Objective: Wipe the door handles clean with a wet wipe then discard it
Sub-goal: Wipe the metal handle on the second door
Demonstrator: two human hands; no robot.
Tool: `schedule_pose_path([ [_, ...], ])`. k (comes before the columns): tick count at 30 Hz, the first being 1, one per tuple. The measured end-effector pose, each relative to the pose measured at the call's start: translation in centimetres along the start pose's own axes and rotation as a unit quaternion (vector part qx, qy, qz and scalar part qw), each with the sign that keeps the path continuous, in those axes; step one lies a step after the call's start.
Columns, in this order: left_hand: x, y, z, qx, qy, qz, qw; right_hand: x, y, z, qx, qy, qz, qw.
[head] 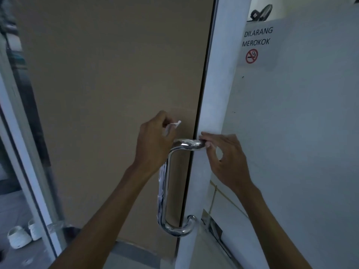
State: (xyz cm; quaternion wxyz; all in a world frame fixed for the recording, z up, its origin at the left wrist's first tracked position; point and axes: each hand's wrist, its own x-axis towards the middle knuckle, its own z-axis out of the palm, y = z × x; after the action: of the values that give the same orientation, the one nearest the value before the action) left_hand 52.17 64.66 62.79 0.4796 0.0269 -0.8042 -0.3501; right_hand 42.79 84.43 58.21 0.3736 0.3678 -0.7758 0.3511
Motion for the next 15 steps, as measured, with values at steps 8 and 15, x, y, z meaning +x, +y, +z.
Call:
schedule_pose_path([
  [8,-3.2,0.6,2.7,0.098,-0.130,0.217,0.962,-0.8,1.3,1.4,0.115,0.001,0.087,0.990],
  [15,-5.1,-2.8,3.2,0.208,-0.077,0.287,0.932,-0.6,2.1,1.3,0.112,-0.009,0.085,0.990],
])
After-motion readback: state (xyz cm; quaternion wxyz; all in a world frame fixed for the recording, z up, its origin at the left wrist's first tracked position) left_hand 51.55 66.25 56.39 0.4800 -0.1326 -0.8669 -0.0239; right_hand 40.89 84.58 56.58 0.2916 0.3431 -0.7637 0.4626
